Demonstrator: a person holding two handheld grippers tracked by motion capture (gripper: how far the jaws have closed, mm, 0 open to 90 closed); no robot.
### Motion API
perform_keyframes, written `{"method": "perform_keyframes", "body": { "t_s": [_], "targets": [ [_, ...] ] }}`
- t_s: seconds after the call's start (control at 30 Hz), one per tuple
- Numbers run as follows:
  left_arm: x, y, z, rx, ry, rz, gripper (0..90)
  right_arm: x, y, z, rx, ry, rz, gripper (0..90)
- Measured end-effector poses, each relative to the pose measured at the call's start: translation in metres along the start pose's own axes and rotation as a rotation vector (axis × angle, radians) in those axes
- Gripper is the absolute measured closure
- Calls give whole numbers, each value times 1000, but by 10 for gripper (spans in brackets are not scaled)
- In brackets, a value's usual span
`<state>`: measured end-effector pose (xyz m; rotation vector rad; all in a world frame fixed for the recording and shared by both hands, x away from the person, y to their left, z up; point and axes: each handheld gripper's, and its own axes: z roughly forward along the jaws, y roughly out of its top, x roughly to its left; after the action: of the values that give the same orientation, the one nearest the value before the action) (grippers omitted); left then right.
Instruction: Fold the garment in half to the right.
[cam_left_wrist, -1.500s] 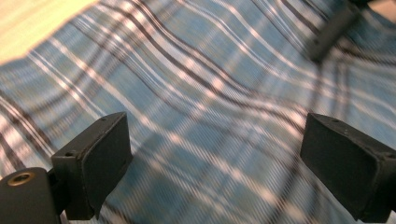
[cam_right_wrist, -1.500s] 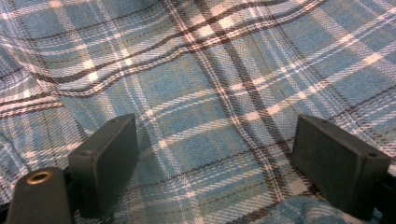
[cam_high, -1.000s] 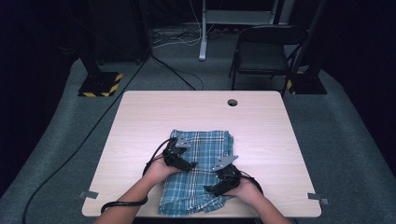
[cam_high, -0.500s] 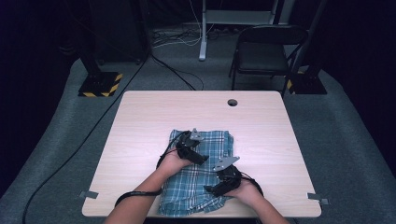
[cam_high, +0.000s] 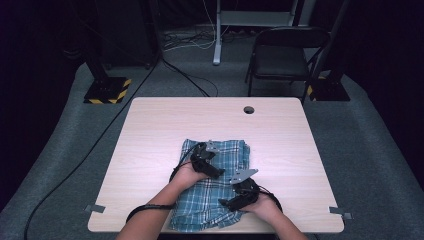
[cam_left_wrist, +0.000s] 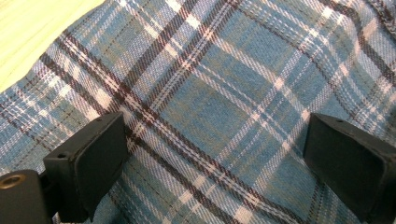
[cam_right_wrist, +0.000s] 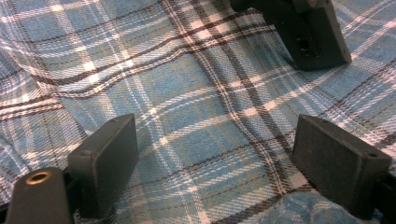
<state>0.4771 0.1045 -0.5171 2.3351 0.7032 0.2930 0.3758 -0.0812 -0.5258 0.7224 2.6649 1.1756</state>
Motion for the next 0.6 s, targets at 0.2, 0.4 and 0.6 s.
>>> {"method": "perform_keyframes", "body": {
  "t_s": [0.2,0.4,0.6],
  "targets": [
    [2,1,2,-8,8,9,64,0,1,-1,11,-8,9,133],
    [8,2,5,-25,24,-6,65,0,5,-6,28,-51,12,164],
    [13,3,6,-34,24,-7,65,3,8,-12,23,-16,-31,178]
  ]
}}
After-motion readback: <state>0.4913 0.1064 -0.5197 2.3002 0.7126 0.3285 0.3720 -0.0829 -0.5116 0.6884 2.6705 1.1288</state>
